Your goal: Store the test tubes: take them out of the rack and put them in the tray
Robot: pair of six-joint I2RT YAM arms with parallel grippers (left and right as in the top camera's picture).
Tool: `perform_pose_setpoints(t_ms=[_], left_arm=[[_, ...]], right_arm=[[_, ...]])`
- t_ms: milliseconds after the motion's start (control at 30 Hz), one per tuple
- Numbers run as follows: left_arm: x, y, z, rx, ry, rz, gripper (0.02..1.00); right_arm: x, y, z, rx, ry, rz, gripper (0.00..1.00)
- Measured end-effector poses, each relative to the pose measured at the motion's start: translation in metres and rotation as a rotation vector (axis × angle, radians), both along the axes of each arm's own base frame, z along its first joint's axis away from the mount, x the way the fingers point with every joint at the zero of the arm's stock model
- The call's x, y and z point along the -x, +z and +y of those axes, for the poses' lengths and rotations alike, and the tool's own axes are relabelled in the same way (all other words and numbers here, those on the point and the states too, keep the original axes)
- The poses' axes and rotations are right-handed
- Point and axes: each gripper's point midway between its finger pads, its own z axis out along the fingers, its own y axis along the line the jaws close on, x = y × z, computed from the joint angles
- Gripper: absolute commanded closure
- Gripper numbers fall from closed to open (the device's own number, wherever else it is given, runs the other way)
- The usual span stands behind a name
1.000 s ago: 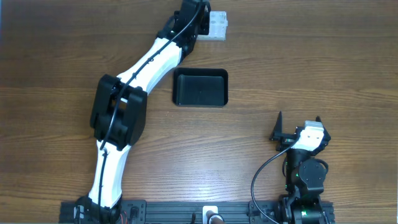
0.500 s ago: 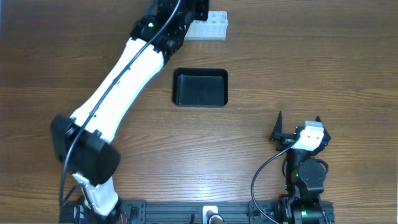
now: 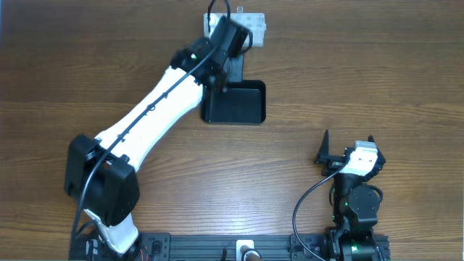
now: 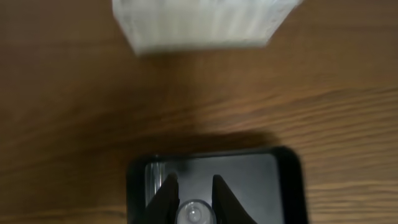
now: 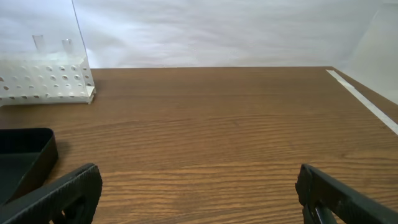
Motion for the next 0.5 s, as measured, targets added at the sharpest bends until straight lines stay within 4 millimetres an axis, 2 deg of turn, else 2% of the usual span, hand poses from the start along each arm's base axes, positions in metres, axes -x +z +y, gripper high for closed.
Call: perform_pose_setpoints(t_ms=[100,333,500], left_arm=[[0.008,-0.024,0.006,-0.012,0.015,0.034,0.895],[0.005,-0.03,0.006,-0.006,0.024,0.031,0.888],[0.004,-0.053,0.006,-0.029,0.027,0.068,0.873]], right_arm=[[0.0,0.0,0.0,0.0,0.0,0.0,0.009],[0.0,0.0,0.0,0.0,0.0,0.0,0.009],[0.0,0.0,0.0,0.0,0.0,0.0,0.007]])
